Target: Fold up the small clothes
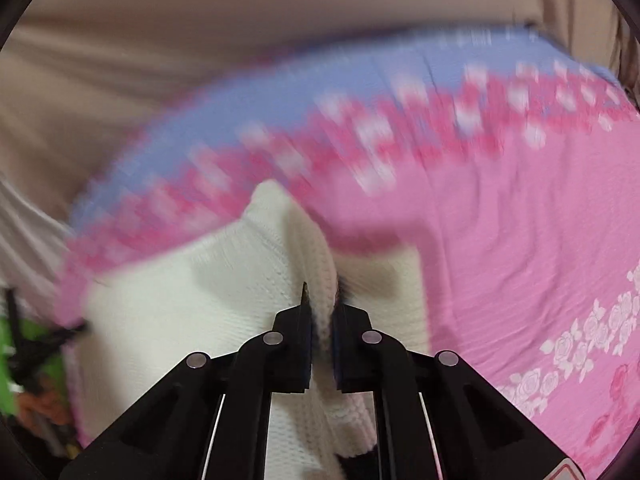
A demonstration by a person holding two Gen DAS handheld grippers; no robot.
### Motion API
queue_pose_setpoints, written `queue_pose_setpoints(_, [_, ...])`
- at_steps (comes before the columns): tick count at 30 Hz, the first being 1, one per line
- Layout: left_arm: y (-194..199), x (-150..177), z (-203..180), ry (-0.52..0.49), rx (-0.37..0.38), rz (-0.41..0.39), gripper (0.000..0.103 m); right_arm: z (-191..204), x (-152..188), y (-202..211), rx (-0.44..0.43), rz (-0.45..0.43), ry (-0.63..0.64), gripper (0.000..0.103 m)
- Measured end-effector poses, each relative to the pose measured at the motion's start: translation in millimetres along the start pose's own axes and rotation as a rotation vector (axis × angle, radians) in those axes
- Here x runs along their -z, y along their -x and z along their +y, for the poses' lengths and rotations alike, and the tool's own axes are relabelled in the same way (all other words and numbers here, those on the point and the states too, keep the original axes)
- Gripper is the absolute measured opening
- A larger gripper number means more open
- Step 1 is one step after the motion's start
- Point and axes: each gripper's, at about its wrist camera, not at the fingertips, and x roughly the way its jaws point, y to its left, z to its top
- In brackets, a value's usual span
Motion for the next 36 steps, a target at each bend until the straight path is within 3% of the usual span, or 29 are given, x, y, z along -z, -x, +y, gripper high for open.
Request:
queue_pose_setpoints(1, [3.9,-1.1,-3.9,-0.013,-0.009,-0.007,0.012,-7.6,4.4,-21.5,0.008,0.069,-0.034,0.008])
queue_pose_setpoints(4, [26.6,1.4,-6.7,-0.039,-0.006,-0.047,0.016,-12.3,8.4,7.0,-0.036,-0.018,-0.114,0.017])
queue_pose_setpoints(7, [51.1,7.5,-8.3,-0.057,-0.009,-0.115,0.015,4.9,21.6,55.7,-0.044,-0.134,-0.081,0.023])
queue_pose_setpoints(9, [63.3,13.9,-14.8,-0.082,-0.015,-0.141,0.015,24.5,31.6,68.1,-0.074,-0.144,-0.032,0.022])
queue_pose_setpoints(14, [60.9,41.7,-38.2,-0.103,0.032,-0.098,0.015,90.9,70.9,46.5,-0.102,-0.034,0.132,0.018])
queue_pose_setpoints(18, [45.1,67.4,-55.6,-0.19,-0.012,-0.056,0.015,120.4,94.6,29.4,-0.139,0.038,0.185,0.018])
queue_pose_setpoints(21, [28.3,78.1,-54.5,-0.191,-0.044,-0.009,0.016,136.2,105.7,28.7,-0.127,0.054,0.238,0.018])
queue_pose_setpoints(26, [25.2,83.1,-43.7,-0.166,-0.039,-0.01,0.016,123.9,106.3,7.9,-0.049,0.085,0.244,0.017])
queue_pose_setpoints(27, [26.9,82.9,-43.1,-0.163,-0.035,-0.008,0.016,119.8,106.6,1.7,-0.019,0.1,0.245,0.011])
queue_pose_setpoints(32, [29.2,86.7,-35.8,-0.136,-0.032,-0.008,0.016,108.4,98.7,27.0,-0.056,0.04,0.196,0.014])
queue_pose_setpoints(36, [38.4,87.4,-24.0,-0.089,0.01,0.006,0.016,100.9,105.7,-0.4,0.016,0.108,0.237,0.013])
